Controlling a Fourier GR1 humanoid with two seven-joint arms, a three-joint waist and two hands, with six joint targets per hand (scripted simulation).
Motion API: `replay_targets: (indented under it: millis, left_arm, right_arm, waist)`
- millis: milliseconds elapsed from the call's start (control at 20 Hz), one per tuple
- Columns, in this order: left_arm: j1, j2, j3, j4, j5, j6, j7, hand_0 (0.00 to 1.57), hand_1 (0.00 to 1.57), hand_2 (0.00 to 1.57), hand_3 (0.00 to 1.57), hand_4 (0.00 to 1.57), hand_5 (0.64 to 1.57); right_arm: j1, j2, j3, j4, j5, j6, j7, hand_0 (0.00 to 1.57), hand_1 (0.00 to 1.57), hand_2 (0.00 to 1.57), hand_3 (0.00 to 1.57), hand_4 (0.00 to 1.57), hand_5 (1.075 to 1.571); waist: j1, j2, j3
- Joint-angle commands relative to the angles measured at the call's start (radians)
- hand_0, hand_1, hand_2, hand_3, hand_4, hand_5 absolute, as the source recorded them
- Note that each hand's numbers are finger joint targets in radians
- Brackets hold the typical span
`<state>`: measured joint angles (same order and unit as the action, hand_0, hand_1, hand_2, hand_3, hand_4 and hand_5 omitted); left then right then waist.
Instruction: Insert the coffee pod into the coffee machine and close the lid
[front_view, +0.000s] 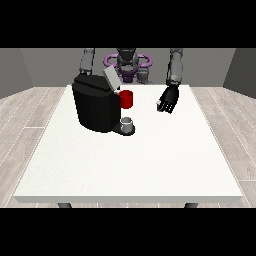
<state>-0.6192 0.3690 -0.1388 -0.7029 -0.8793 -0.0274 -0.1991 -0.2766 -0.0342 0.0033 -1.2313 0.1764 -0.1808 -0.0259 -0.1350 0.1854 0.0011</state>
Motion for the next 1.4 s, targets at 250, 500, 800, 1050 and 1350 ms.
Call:
replay_targets:
  millis: [250,500,800,1050,1350]
  left_arm:
    - [-0.011,-0.063,0.068,0.003,0.089,-0.101,-0.061,1.45,1.45,1.43,1.36,0.52,1.571]
    - [-0.136,-0.034,0.093,-0.029,0.110,-0.238,-0.005,1.38,1.38,1.38,1.33,0.49,1.571]
    - [-0.206,-0.063,0.091,-0.077,0.105,-0.307,0.040,1.42,1.42,1.40,1.34,0.56,1.571]
    - [-0.236,-0.037,0.123,-0.068,0.112,-0.358,0.059,1.40,1.40,1.40,1.34,0.60,1.571]
    - [-0.359,-0.041,0.192,-0.056,0.147,-0.363,0.110,0.96,0.96,1.16,1.36,0.52,1.571]
  right_arm:
    - [0.062,-0.016,0.003,0.021,0.023,0.000,0.033,0.00,0.00,0.00,0.00,0.00,1.571]
    - [0.070,-0.005,0.012,0.069,0.023,0.013,-0.034,0.00,0.00,0.00,0.00,0.00,1.571]
    - [0.052,0.022,0.009,0.081,0.014,0.001,-0.029,0.00,0.00,0.00,0.00,0.00,1.571]
    - [0.042,0.002,0.005,0.013,-0.027,0.062,0.009,0.00,0.00,0.00,0.00,0.00,1.571]
    - [-0.021,0.015,0.014,-0.018,0.008,0.010,0.044,0.00,0.00,0.00,0.00,0.00,1.571]
  waist:
    - [0.021,-0.109,-0.0011]
    - [0.005,-0.130,-0.0009]
    - [-0.003,-0.148,-0.0010]
    - [-0.035,-0.170,-0.0012]
    - [-0.081,-0.111,-0.0013]
